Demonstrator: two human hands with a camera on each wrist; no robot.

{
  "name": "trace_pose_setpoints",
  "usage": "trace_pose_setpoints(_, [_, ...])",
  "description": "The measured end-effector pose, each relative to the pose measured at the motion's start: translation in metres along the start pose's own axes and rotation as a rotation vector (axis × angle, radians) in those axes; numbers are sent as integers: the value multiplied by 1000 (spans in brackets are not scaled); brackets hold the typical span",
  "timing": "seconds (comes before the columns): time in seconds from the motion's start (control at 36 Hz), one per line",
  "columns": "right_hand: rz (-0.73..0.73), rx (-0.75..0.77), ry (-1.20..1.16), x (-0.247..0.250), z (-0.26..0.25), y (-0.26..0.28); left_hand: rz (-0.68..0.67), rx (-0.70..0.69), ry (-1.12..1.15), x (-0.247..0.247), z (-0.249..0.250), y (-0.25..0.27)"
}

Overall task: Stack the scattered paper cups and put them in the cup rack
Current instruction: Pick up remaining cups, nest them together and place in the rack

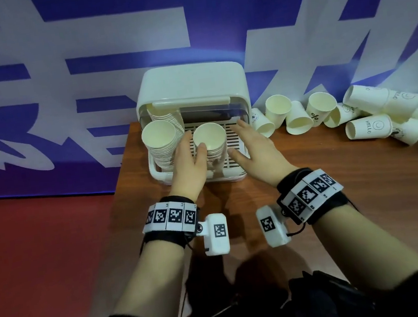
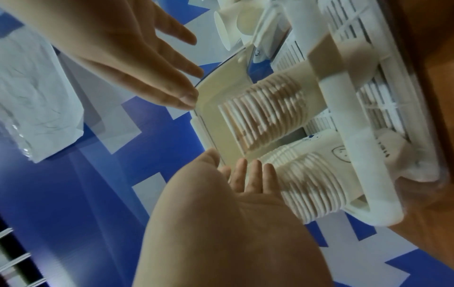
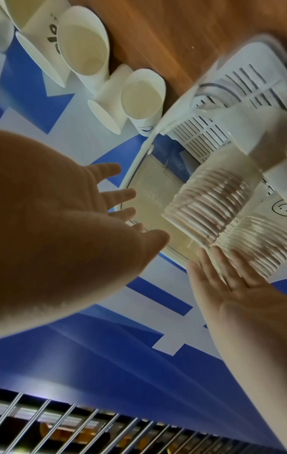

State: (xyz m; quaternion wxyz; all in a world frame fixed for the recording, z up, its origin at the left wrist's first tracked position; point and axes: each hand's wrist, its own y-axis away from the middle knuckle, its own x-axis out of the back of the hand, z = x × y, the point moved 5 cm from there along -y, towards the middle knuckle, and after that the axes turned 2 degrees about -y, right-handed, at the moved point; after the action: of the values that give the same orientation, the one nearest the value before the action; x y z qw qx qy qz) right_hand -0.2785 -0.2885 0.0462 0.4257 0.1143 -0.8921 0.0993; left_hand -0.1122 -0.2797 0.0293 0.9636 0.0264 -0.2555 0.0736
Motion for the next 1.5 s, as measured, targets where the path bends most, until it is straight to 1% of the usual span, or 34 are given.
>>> trace_pose_setpoints(0.06, [-4,4,-3,6,1,7,30,-44,-61,1,10,5])
trace_pose_setpoints(0.19, [-3,9,-12,22,12,25,42,-120,-136,-8,39,20])
trace_pose_setpoints(0.28, [-11,-6,3,38,22,40,43,-175,-170,-23,57,28])
trace_pose_setpoints(0.36, [-20,-20,26,55,35,55,15,-175,-157,-44,69,37])
trace_pose_setpoints(0.5, [-19,-54,54,82,69,75,-65,-167,-155,-88,88,48])
trace_pose_setpoints(0.67, [0,-120,81,123,119,100,-170,-137,-126,-154,110,54])
trace_pose_setpoints(0.89, [73,-296,97,179,196,131,-291,-150,-143,-238,148,60])
trace_pose_setpoints(1.11, [230,-438,19,228,280,169,-397,-194,-188,-328,183,63])
trace_pose_setpoints(1.22, [277,-542,41,251,320,189,-463,-211,-220,-372,205,67])
trace_pose_setpoints(1.36, [399,-616,-30,272,364,212,-541,-242,-224,-423,227,68])
trace_pose_setpoints(1.5, [530,-721,-63,289,403,230,-552,-284,-210,-464,244,63])
